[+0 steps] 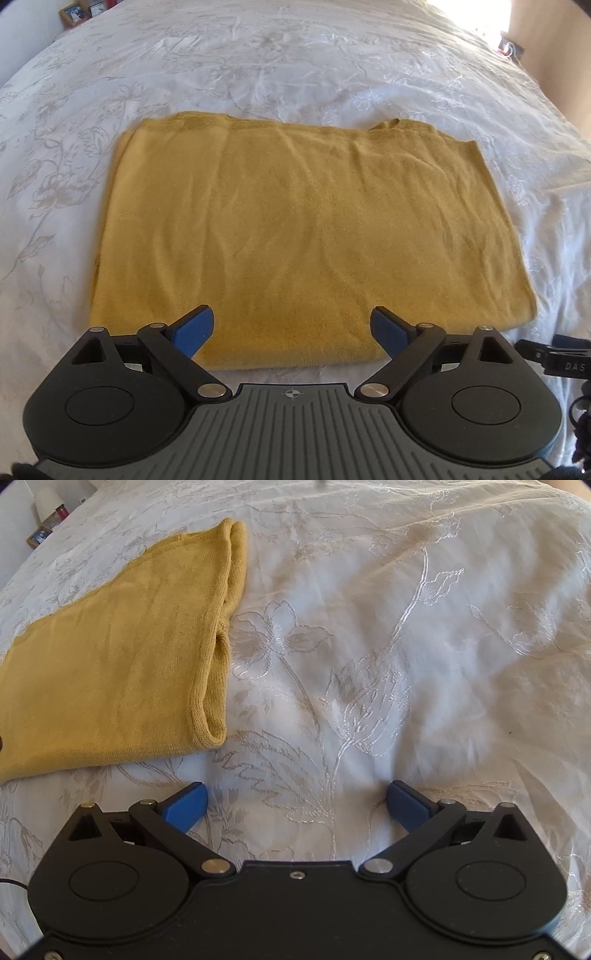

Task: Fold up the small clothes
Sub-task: 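Move both grippers over the folded sweater to check the fold, then move the right gripper to the sweater's side edge and grasp it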

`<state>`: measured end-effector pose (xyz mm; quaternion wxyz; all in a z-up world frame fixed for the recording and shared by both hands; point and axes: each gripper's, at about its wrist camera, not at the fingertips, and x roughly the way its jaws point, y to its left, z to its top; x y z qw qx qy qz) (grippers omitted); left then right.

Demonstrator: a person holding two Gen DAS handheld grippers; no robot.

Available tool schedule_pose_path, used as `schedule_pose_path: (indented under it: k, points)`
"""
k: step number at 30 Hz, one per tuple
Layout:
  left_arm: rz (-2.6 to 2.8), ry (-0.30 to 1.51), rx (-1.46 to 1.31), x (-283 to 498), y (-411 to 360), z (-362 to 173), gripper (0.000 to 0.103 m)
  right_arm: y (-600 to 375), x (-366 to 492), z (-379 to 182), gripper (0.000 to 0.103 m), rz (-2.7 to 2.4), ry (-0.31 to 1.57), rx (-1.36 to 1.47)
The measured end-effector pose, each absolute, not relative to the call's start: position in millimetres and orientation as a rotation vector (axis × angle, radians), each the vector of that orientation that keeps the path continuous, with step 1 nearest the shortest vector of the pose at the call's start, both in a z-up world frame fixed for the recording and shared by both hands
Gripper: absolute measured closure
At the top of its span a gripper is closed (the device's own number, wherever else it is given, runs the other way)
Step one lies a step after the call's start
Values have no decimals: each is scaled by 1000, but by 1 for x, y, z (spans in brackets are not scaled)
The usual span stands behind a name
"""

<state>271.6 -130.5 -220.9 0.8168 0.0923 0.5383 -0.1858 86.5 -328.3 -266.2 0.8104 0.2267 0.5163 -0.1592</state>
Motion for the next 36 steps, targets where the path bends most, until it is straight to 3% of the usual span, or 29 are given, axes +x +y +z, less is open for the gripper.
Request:
schedule_pose_path:
  k: [9,13,24,31,36]
  points:
    - [-301,1299,195,262,-125,-262,6,-342,87,-263,0,-219,1137,504]
    - [-284,1344,207,262,-125,-272,0,-357,87,-243,22,-126,1022,540]
    - [-236,1342,221,261,-134,-279,0,-386,155,-245,30,139,920,708]
    - [-238,1345,223,262,-135,-278,0,-391,190,-275,27,180,973,794]
    - [-240,1348,226,264,-134,-279,0,-392,209,-281,0,230,950,865]
